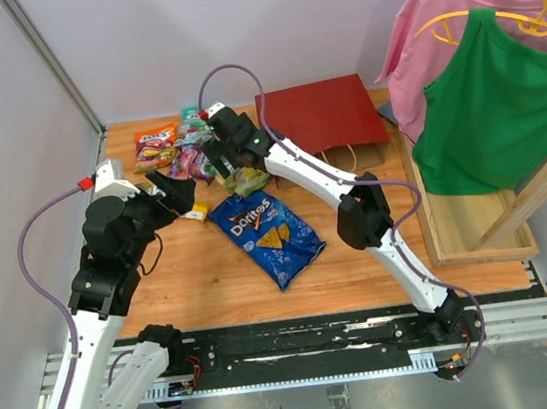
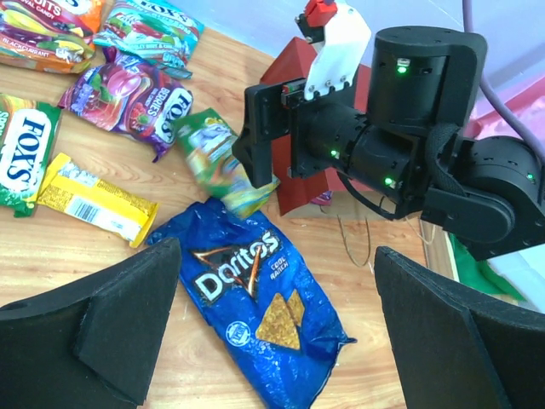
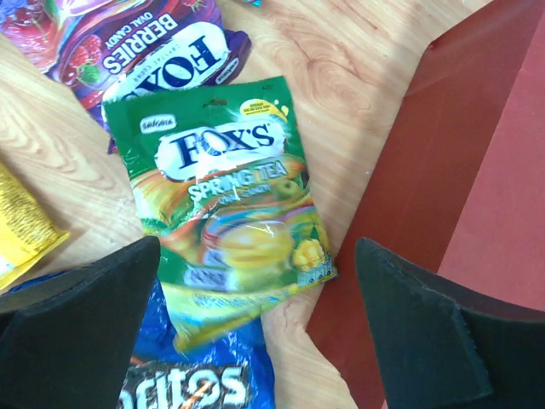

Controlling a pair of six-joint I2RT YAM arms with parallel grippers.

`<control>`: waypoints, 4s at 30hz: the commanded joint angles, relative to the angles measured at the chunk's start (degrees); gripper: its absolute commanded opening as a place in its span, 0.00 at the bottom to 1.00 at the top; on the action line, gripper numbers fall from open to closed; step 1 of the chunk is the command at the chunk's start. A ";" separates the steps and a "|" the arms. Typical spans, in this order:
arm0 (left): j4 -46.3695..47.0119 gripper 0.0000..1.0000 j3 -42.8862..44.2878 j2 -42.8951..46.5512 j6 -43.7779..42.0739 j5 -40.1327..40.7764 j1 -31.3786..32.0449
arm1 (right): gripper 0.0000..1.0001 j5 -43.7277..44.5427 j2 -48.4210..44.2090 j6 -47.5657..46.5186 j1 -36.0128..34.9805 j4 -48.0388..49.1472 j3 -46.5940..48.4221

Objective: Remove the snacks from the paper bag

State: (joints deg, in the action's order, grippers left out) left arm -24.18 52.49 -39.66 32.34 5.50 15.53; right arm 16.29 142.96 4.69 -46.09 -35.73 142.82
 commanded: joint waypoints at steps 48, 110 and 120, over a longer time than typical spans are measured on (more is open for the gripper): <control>30.45 0.66 5.14 -60.35 -1.28 -1.50 -1.55 | 0.75 0.30 -104.78 17.38 0.36 20.14 -106.36; 26.22 1.00 4.52 -32.63 -5.42 -12.63 -2.52 | 0.98 -13.68 -96.55 20.58 4.40 38.38 -119.05; 24.49 1.00 -13.92 -15.88 -5.39 -13.50 -2.52 | 0.95 -17.74 -80.66 29.56 9.41 53.09 -115.56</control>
State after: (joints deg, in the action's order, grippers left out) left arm -0.95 42.02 -62.65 26.50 -7.20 13.26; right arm 0.27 60.12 28.73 -38.98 8.27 24.60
